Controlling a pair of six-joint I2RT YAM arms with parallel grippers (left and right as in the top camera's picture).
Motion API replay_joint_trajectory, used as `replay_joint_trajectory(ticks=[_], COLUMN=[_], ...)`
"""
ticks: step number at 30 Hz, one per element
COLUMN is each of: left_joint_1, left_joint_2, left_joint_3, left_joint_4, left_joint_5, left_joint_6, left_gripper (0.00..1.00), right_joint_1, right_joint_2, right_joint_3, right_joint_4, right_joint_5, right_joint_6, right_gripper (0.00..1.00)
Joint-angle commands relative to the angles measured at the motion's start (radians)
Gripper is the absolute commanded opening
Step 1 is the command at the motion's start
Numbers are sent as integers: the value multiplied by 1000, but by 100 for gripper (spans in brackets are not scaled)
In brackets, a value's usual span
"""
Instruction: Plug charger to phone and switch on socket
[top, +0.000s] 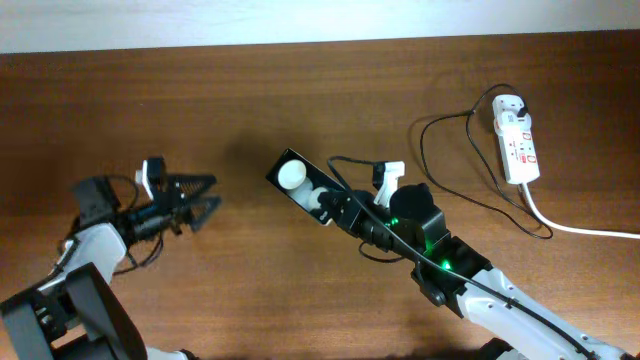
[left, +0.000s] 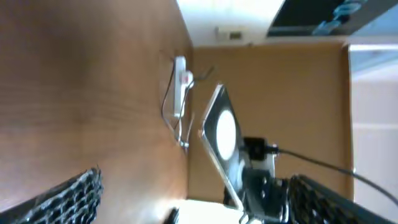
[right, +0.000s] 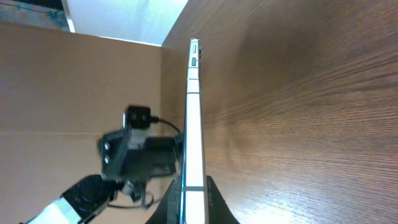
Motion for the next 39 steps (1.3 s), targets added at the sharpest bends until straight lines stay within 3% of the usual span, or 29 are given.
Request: replay_joint_trajectory(ticks=[1, 3, 6, 12, 16, 20, 25, 29, 33, 39], left_joint_1=[-188, -342, -407, -483, -488, -491, -541, -543, -543, -523], left_joint_2=[0, 0, 0, 0, 0, 0, 0, 0, 0, 0], left_joint_3=[15, 15, 15, 15, 15, 15, 15, 15, 15, 15], left_joint_4=[323, 490, 562, 563, 675, 677, 693, 694, 693, 693], left_joint_5=[-88, -118, -118, -190, -220, -257, -334, -335, -335, -318], left_joint_6=[-476, -694, -872, -1075, -1113, -1120, -1120, -1120, -1120, -1096], left_gripper=[99, 99, 99, 84, 60, 57, 44, 18, 2, 0], right_joint_1=[-1, -1, -1, 2, 68, 115, 137, 137, 137, 135], right_joint_2=[-6, -6, 3, 106, 183, 193, 193, 193, 193, 193], right_joint_3=[10, 10, 10, 10, 10, 10, 10, 10, 10, 10], right_joint_4=[55, 89, 91, 136, 244, 248, 281, 288, 280, 120], right_joint_5=[-1, 2, 25, 63, 199, 235, 179, 171, 154, 109], right_joint_6=[-3, -2, 122, 348, 445, 518, 581, 581, 581, 572], right_gripper=[4, 4, 4, 4, 4, 4, 4, 4, 5, 37])
